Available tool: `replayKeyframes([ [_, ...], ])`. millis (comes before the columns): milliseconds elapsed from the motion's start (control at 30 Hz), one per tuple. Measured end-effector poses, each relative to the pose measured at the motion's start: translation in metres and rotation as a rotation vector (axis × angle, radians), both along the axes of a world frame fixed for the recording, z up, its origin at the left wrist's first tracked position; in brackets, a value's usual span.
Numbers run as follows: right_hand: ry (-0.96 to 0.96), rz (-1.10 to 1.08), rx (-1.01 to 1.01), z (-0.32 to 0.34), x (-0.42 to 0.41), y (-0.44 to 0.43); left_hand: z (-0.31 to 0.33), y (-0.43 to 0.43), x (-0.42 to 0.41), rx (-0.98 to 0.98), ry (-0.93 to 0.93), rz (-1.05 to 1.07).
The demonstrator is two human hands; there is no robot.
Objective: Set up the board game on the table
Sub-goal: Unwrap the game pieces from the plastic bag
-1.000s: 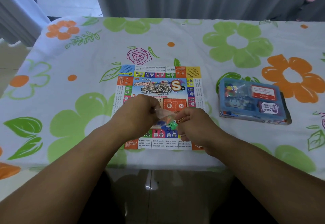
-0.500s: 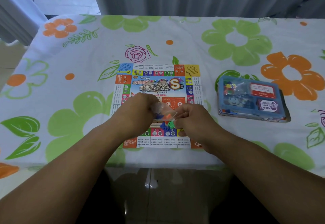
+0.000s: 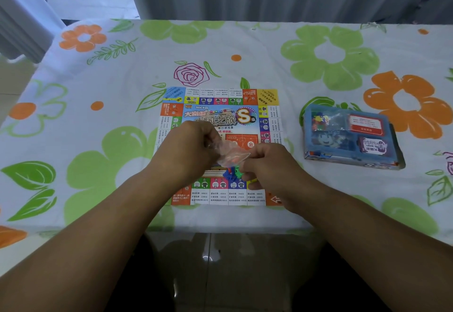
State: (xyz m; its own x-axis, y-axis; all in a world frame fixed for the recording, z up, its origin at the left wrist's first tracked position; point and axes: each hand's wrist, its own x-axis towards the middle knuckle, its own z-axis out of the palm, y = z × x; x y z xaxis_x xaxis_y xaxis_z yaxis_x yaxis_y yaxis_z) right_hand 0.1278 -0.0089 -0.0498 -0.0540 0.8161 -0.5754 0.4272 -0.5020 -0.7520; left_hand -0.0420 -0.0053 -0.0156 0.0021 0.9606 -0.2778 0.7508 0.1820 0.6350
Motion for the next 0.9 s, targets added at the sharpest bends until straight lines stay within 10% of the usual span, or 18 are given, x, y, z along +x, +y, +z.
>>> replayKeyframes([
  [900,0.261,-0.184,0.036,0.014,0.022,-0.001,0.007,0.004,0.024,-0.165,-0.494,0.203],
])
